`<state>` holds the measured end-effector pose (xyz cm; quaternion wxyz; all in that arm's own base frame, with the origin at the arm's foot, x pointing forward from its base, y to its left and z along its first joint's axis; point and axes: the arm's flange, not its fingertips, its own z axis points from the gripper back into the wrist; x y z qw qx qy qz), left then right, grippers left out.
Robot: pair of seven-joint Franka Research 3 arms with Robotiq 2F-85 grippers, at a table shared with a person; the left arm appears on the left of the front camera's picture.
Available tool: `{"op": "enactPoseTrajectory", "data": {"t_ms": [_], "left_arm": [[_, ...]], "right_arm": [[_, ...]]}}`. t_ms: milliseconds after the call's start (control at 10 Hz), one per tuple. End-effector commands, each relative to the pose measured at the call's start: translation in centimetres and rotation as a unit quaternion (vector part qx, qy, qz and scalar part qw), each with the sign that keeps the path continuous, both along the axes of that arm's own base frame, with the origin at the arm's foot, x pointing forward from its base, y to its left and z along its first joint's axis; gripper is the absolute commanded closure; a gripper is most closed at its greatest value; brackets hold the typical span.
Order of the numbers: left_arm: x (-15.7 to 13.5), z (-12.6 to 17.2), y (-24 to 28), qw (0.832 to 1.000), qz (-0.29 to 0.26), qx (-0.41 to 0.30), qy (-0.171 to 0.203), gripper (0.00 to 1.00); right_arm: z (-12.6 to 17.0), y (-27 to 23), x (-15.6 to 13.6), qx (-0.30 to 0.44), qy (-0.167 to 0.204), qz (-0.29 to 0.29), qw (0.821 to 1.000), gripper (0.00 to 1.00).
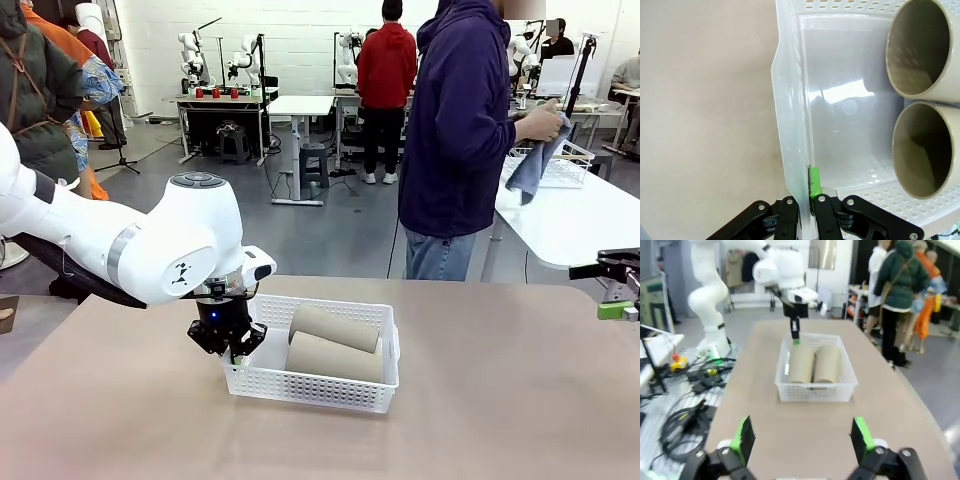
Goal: Clean and organize the cups into the basket.
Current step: Pick up the Reusable plastic cup from the right side of the table and stack it inside the Organizing basket in the center of the table.
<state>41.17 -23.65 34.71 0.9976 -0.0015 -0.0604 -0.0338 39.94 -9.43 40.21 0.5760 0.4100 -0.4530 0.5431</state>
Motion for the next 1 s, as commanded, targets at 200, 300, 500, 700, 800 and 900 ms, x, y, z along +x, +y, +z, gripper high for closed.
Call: {"op": "enactPoseTrajectory", "data": {"t_ms": [200, 300, 500, 700, 800, 900], "left_arm": [[-0.1, 0.2, 0.0, 1.0, -0.001, 0.001, -0.003, 1.0], [-0.1, 0.2, 0.0, 1.0, -0.001, 0.001, -0.003, 1.0], [-0.1, 0.2, 0.0, 1.0, -0.001, 0.001, -0.003, 1.0], [-0.1, 0.2, 0.0, 1.0, -0.001, 0.001, -0.003, 1.0], [-0.1, 0.2, 0.0, 1.0, -0.001, 0.001, -0.003, 1.0], [-0.1, 0.2, 0.0, 1.0, -0.001, 0.001, -0.003, 1.0]], "right_arm": [[-3.1, -2.9, 3.3, 0.002, 0.024, -0.05, 0.998, 0.0], [-3.5, -2.9, 3.7, 0.003, 0.035, -0.055, 0.998, 0.0], [-3.7, -3.2, 2.8, -0.005, 0.031, -0.036, 0.999, 0.0], [-3.7, -3.2, 2.8, -0.005, 0.031, -0.036, 0.999, 0.0], [-3.7, -3.2, 2.8, -0.005, 0.031, -0.036, 0.999, 0.0], [-3.7, -3.2, 2.8, -0.005, 0.031, -0.036, 0.999, 0.0]]}}
